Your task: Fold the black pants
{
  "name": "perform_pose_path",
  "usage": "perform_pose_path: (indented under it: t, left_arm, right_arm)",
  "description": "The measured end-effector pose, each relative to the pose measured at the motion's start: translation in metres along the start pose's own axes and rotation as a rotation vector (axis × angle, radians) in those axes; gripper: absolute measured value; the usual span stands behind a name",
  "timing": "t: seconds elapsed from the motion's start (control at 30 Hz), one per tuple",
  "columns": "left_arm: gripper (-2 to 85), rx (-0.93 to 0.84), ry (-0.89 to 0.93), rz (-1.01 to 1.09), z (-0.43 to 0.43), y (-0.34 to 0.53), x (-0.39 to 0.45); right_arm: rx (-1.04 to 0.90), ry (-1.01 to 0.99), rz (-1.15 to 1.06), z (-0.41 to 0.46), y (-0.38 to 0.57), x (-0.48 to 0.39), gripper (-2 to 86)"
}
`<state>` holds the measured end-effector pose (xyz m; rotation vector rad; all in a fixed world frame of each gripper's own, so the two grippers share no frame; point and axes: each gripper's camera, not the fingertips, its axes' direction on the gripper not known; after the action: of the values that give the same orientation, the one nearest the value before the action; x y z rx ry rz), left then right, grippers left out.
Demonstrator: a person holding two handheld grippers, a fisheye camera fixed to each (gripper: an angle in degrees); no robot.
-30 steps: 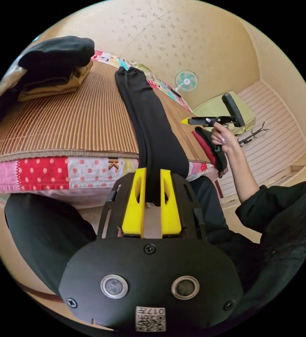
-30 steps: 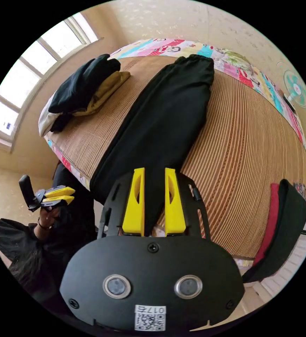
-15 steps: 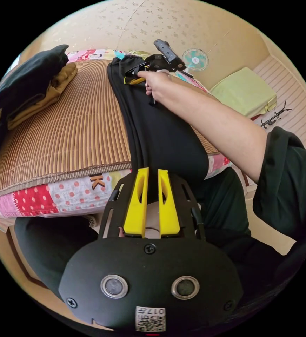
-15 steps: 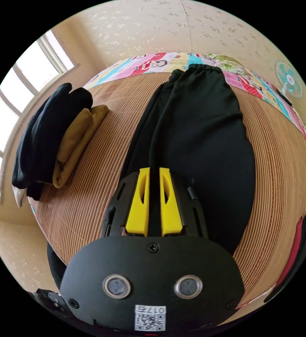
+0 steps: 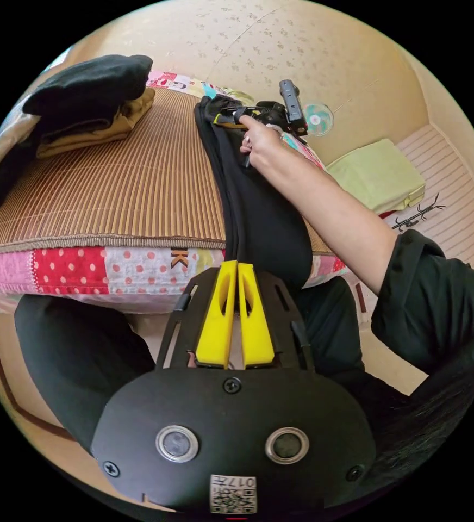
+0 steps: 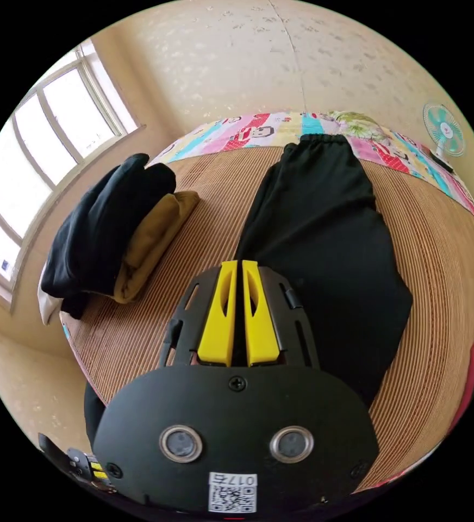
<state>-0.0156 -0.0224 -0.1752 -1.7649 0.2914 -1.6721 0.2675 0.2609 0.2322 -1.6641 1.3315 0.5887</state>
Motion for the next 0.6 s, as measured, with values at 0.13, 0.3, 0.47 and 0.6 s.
perform_pose_path:
  t: [0.13,0.3,0.47,0.6]
  left_arm:
    - [0.3,-0.004,0.054,0.007,0.007,0.001,-0.005]
    - [5.8,-0.026,0.004,0.077,0.032,-0.001,0.011]
    - [6.7,-0.007,-0.091,0.131,0.049,0.004,0.029]
    - [3.8,-0.008,-0.166,0.169,0.060,0.004,0.045]
  right_arm:
    - [-0.051,-0.229,-0.010,0.001,0.023,0.036,3.9]
    - [-0.026,-0.224,-0.093,-0.069,0.103,0.060,5.8]
    - [-0.045,-0.046,-0.101,-0.123,0.228,0.096,10.1]
    - [-0.092,-0.039,-0.001,-0.133,0.277,0.122,13.3]
